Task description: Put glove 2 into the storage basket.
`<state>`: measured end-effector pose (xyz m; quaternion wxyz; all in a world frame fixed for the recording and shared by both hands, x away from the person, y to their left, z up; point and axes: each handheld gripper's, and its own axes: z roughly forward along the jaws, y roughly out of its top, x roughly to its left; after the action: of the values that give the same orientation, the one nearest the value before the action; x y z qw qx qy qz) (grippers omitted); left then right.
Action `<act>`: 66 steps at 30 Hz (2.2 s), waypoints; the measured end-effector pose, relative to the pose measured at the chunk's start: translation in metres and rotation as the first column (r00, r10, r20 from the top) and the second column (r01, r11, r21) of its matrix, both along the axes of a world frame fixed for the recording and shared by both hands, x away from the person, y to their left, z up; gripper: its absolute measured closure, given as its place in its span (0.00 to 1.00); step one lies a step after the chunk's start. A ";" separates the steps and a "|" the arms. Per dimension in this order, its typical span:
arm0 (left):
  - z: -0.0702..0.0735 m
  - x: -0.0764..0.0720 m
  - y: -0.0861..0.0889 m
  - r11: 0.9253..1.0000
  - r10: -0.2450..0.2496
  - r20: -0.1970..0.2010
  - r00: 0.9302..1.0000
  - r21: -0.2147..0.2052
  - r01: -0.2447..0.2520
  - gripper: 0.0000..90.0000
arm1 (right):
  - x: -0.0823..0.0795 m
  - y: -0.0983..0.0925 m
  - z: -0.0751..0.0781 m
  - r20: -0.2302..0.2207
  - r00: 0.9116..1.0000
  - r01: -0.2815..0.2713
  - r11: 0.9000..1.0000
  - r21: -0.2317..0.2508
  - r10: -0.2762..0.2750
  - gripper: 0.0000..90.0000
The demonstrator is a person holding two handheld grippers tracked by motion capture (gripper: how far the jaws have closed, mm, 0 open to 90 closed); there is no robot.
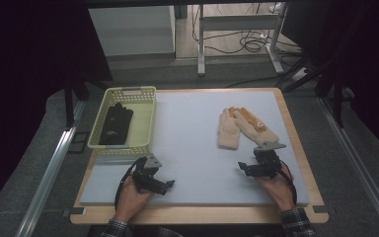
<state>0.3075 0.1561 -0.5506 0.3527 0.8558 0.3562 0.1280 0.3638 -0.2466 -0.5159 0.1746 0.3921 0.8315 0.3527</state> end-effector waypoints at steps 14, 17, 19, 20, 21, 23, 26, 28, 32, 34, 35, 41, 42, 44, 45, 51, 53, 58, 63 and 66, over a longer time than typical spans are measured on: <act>0.000 0.000 0.000 1.000 0.001 0.002 1.000 -0.001 -0.001 0.01 | 0.051 0.022 0.031 0.016 1.000 -0.003 1.000 0.014 0.003 0.36; 0.000 0.000 0.000 1.000 0.001 0.002 1.000 -0.001 -0.001 0.01 | 0.064 0.027 0.035 0.022 1.000 0.004 1.000 0.007 -0.004 0.39; 0.000 0.000 0.000 1.000 0.001 0.002 1.000 -0.002 -0.001 0.01 | 0.072 0.030 0.036 0.019 1.000 0.007 1.000 0.008 -0.007 0.42; 0.000 0.000 0.000 1.000 0.001 0.003 1.000 -0.001 -0.001 0.01 | 0.076 0.032 0.036 0.017 1.000 0.008 1.000 0.008 -0.009 0.43; 0.000 0.000 0.000 1.000 -0.001 0.002 1.000 0.002 0.001 0.01 | 0.080 0.034 0.036 0.017 1.000 0.009 1.000 0.010 -0.009 0.45; 0.000 0.000 0.000 1.000 -0.001 0.002 1.000 0.002 0.001 0.01 | 0.087 0.040 0.033 0.012 1.000 0.008 1.000 0.003 -0.008 0.46; 0.000 0.000 0.000 1.000 0.000 0.002 1.000 0.002 0.000 0.01 | 0.097 0.048 0.027 0.015 1.000 0.004 1.000 -0.020 -0.004 0.46; 0.000 0.000 0.000 1.000 -0.001 0.002 1.000 0.001 0.001 0.01 | 0.103 0.054 0.022 0.025 1.000 0.008 0.999 -0.047 -0.007 0.44; 0.000 0.000 0.000 1.000 0.000 0.001 1.000 0.000 0.000 0.01 | 0.115 0.060 0.013 0.021 1.000 0.024 0.997 -0.070 -0.022 0.37; 0.000 0.000 0.000 1.000 0.000 0.002 1.000 0.000 0.000 0.01 | 0.120 0.062 0.010 0.011 1.000 0.029 0.997 -0.069 -0.028 0.35; 0.000 0.000 0.000 1.000 0.001 0.003 1.000 0.000 -0.001 0.01 | 0.122 0.063 0.008 0.008 0.999 0.031 0.997 -0.073 -0.031 0.35; 0.000 0.000 0.000 1.000 0.001 0.004 1.000 0.000 -0.001 0.01 | 0.126 0.062 -0.004 -0.016 0.998 0.067 0.995 -0.072 -0.068 0.57; 0.000 0.000 0.000 1.000 0.000 0.003 1.000 0.000 0.000 0.01 | 0.126 0.061 -0.004 -0.014 0.997 0.075 0.995 -0.065 -0.076 0.60; 0.000 0.000 0.000 1.000 0.001 0.003 1.000 0.000 -0.001 0.01 | 0.125 0.061 -0.003 -0.019 0.996 0.084 0.994 -0.074 -0.086 0.67; 0.000 0.000 0.000 1.000 0.000 0.003 1.000 0.000 0.000 0.01 | 0.125 0.062 -0.002 -0.021 0.996 0.086 0.993 -0.086 -0.088 0.69; 0.000 0.000 0.000 1.000 0.001 0.003 1.000 0.000 -0.001 0.01 | 0.124 0.061 0.003 -0.035 0.996 0.078 0.995 -0.055 -0.080 0.75; 0.000 0.000 0.000 1.000 0.001 0.003 1.000 0.000 -0.001 0.01 | 0.122 0.060 0.006 -0.023 0.997 0.074 0.997 -0.038 -0.075 0.82; 0.000 0.000 0.000 1.000 0.001 0.003 1.000 0.001 -0.001 0.01 | 0.112 0.064 0.017 0.003 0.999 0.042 0.999 -0.029 -0.042 0.91; 0.000 0.000 0.001 1.000 0.000 0.003 1.000 0.001 0.000 0.01 | 0.098 0.073 0.031 0.023 1.000 0.001 1.000 -0.014 -0.001 0.93; 0.000 0.000 0.001 1.000 0.000 0.003 1.000 0.001 0.000 0.01 | 0.087 0.078 0.040 0.024 0.999 -0.023 1.000 0.004 0.023 0.93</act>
<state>0.3073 0.1566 -0.5505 0.3528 0.8557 0.3556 0.1297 0.4506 -0.1682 -0.4759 0.1795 0.3785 0.8331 0.3611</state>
